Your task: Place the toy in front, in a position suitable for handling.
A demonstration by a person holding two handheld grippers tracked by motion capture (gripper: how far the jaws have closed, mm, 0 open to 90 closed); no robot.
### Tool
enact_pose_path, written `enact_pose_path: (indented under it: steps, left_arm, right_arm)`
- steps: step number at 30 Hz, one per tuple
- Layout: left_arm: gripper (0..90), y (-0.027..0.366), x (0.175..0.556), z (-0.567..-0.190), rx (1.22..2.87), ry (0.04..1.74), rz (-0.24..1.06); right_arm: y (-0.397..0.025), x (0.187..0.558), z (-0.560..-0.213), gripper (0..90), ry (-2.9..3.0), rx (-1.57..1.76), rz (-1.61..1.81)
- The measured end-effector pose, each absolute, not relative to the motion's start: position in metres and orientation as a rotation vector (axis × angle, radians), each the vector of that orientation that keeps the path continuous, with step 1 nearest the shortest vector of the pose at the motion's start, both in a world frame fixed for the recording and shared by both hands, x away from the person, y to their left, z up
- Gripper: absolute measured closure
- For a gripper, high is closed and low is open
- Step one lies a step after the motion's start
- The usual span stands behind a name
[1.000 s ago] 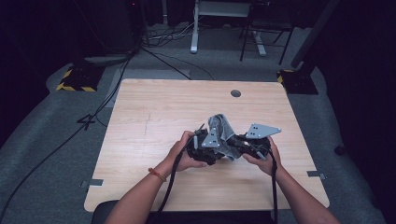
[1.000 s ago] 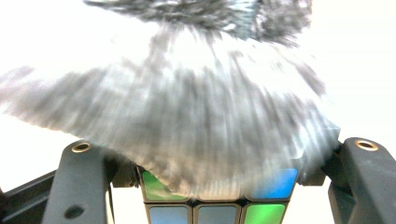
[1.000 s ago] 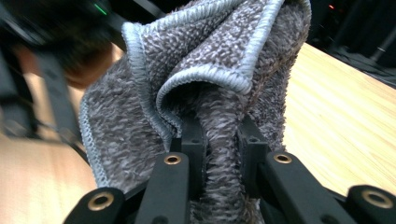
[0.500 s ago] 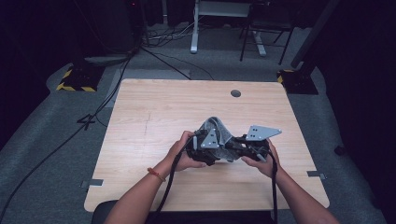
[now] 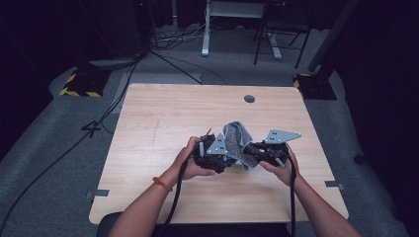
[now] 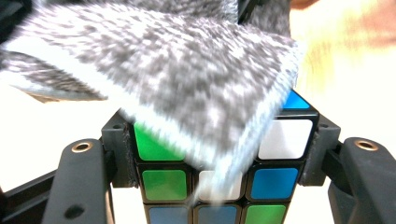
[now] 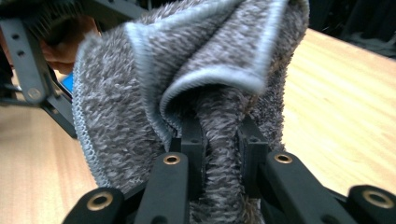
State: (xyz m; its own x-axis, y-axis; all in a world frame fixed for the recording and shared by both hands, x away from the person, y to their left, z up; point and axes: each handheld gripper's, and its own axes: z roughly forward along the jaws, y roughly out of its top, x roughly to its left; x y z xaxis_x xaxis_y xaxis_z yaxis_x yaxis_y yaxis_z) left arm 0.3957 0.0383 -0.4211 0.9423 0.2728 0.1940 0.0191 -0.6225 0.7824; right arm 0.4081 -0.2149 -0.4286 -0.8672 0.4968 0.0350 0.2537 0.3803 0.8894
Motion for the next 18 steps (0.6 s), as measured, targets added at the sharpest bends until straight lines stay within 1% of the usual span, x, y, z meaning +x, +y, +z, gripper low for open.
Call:
enact_pose_path:
  steps: [4, 7, 11, 18]
  left_arm:
    - [33.3, 0.0433, 0.3945, -0.4182, 2.179, 0.196, 0.355]
    - [33.2, 0.0437, 0.3926, -0.4182, 2.162, 0.187, 0.357]
    - [33.1, 0.0443, 0.3936, -0.419, 2.157, 0.178, 0.348]
    - [32.9, 0.0417, 0.3945, -0.423, 2.188, 0.17, 0.344]
  right_arm:
    - [-0.2154, 0.41, -0.4318, 76.7, 2.424, 0.675, 1.513]
    - [-0.2162, 0.4112, -0.4338, 76.9, 2.434, 0.672, 1.629]
    - [-0.2188, 0.4112, -0.4331, 77.0, 2.427, 0.679, 1.695]
    - [-0.2158, 0.4072, -0.4293, 77.2, 2.407, 0.637, 1.691]
